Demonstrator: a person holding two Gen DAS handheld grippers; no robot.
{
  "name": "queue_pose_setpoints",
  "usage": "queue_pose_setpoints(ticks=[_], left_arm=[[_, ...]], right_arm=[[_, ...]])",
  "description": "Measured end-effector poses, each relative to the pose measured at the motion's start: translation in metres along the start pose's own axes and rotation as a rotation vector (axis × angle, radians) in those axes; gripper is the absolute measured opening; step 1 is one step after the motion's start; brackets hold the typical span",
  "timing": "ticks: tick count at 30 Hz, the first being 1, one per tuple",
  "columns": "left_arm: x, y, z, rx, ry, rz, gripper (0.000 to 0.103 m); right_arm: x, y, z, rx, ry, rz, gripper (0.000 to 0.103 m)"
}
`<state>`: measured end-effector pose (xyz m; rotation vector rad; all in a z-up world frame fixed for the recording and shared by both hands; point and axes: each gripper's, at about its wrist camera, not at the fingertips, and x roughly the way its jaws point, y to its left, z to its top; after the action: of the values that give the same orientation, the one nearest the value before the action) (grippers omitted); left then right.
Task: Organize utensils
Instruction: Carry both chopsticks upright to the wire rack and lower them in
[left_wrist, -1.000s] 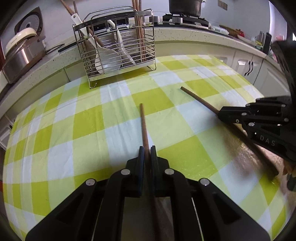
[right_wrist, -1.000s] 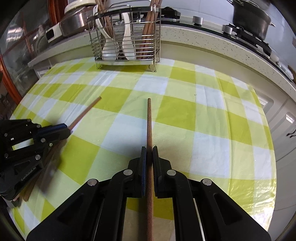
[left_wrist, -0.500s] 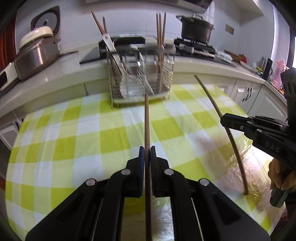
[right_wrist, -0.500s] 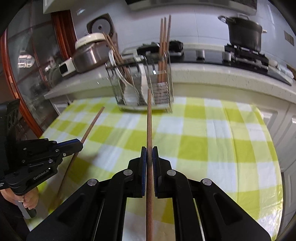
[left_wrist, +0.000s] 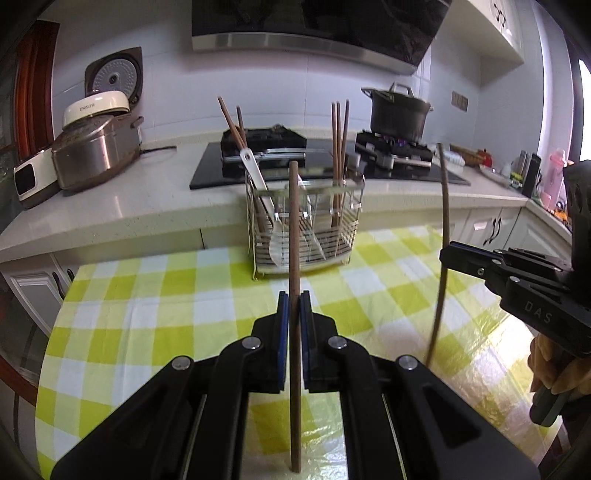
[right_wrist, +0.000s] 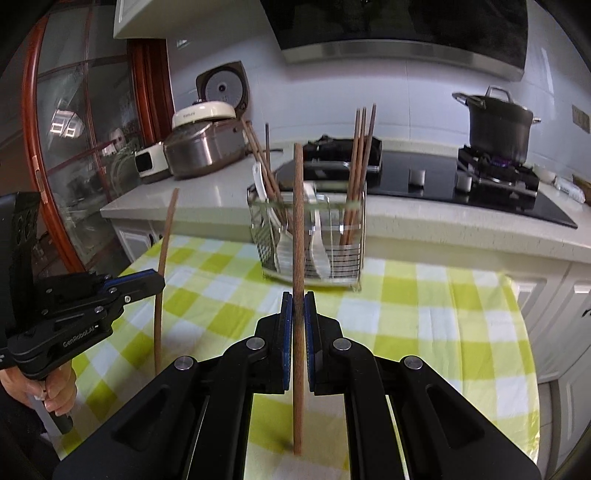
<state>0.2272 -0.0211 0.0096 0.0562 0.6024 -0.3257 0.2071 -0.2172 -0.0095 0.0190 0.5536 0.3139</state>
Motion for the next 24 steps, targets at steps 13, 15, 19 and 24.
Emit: queue_pose_setpoints(ticks=[13,15,19,24], left_arm=[[-0.013,0.004,0.073,0.040,-0.130,0.014,0.005],[-0.015,0.005,0.091,0.044,-0.152,0.018,0.005],[-0.021,0.004,0.133,0.057,-0.211,0.028,0.005],[-0.026,0.000,0.185,0.062,-0.299,0.047,0.005]], right_arm=[[0.011,0.005,0.071,-0.022,-0.072,-0.003,0.007],[0.011,0.005,0.087,-0.030,-0.091,-0.008,0.007],[0.010,0.000,0.124,-0.030,-0.144,-0.018,0.007],[0.012,-0.011,0.166,-0.012,-0.201,-0.022,0.007]])
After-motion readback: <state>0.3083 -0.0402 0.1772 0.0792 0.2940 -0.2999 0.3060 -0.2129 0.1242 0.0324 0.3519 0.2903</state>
